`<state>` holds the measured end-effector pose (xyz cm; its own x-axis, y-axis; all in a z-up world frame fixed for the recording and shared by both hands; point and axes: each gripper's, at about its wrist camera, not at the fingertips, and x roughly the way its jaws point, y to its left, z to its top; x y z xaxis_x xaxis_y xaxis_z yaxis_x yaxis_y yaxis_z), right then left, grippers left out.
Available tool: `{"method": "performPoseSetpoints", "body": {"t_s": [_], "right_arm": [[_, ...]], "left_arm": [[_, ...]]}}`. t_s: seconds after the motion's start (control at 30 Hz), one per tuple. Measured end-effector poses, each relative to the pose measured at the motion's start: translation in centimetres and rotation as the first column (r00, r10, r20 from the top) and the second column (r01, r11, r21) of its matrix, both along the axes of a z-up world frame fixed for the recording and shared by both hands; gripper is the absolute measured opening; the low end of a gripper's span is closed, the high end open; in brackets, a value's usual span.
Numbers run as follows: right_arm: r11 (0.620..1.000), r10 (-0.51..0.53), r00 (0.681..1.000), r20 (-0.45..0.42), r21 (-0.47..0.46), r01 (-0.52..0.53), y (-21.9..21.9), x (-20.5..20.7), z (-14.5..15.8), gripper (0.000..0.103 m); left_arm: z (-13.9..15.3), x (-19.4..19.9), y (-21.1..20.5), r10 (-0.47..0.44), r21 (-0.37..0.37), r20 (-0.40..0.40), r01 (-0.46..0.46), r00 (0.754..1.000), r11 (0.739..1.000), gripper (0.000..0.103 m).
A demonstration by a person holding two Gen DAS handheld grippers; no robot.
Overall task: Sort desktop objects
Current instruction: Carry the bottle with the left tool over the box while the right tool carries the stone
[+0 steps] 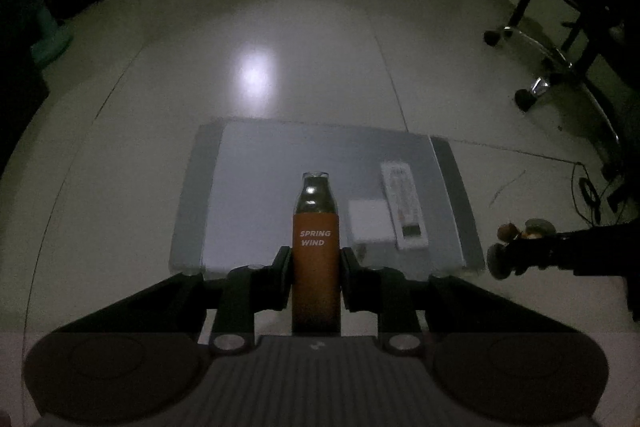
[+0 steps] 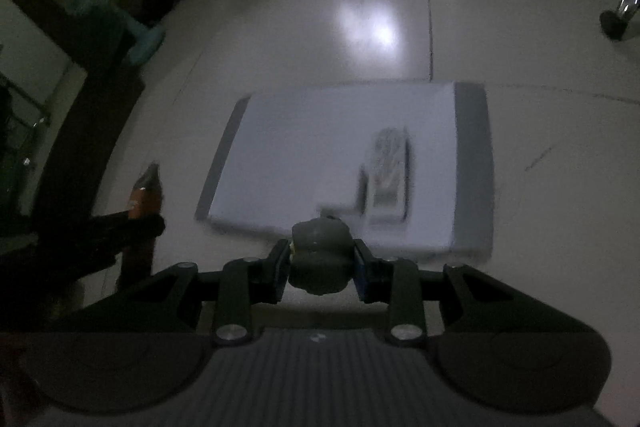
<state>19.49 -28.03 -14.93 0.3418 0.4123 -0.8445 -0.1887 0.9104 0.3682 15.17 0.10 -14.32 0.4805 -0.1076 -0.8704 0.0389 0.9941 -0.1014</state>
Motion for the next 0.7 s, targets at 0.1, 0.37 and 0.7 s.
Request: {"method": "performPoseSetpoints", "body": {"t_s": [0.1, 0.37, 0.7], "right_arm": [[1.000, 0.016, 1.000, -0.025, 0.002, -0.016, 0.7, -2.2, 0.1, 0.035], [0.985, 0.134, 0.989, -0.061, -0.098, -0.140, 4.8, -7.0, -3.7, 0.035], [0.960, 0.065, 0.995, -0.081, -0.269, -0.084, 5.9, -6.4, -9.2, 0.035]], "left_arm": [[-0.4, -2.5, 0.0, -0.005, -0.019, -0.052, 0.004, 0.999, 1.000, 0.020], [-4.3, -8.4, -1.5, -0.055, -0.044, -0.171, 0.049, 0.984, 0.998, 0.020], [-7.2, -10.7, -2.3, -0.127, -0.051, -0.222, 0.118, 0.967, 0.992, 0.020]]}}
